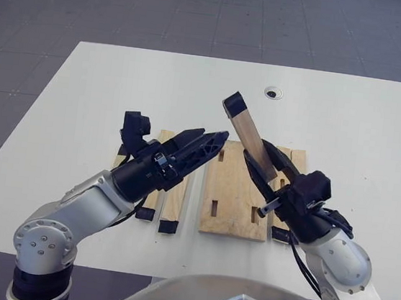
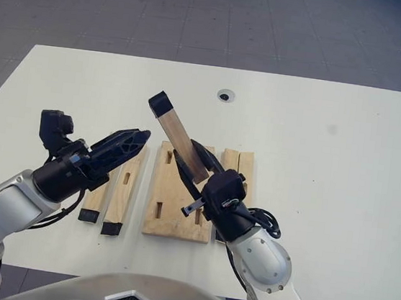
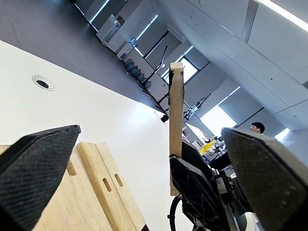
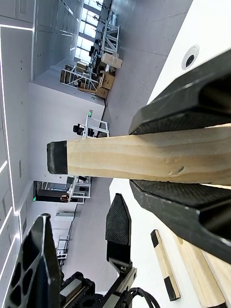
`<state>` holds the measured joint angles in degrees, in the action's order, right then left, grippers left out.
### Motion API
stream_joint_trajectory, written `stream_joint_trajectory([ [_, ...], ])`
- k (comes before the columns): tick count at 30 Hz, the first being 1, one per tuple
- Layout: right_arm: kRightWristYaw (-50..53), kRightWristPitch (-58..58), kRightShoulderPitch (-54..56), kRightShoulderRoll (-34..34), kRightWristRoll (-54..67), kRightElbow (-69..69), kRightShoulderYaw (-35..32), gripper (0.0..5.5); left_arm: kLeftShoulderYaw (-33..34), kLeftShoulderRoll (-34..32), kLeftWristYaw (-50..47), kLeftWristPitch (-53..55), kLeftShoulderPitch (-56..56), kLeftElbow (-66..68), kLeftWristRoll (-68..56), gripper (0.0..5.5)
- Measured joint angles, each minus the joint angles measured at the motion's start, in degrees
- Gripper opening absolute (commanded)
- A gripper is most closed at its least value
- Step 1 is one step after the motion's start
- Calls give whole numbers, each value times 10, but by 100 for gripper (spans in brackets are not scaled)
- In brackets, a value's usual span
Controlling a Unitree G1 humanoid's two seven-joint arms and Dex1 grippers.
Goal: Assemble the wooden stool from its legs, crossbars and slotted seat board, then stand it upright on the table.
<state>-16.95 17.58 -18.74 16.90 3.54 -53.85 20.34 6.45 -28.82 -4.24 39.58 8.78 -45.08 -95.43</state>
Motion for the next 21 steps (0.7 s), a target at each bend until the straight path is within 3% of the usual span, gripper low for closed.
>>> stream_joint_trajectory([
  [14,12,9,8,-6,-23,-7,87,131,-79,-1,-33,-26,-12,-30,84,550],
  [21,17,9,2,-5,-29,-7,102,131,-80,8,-40,-52,-12,-30,83,439],
])
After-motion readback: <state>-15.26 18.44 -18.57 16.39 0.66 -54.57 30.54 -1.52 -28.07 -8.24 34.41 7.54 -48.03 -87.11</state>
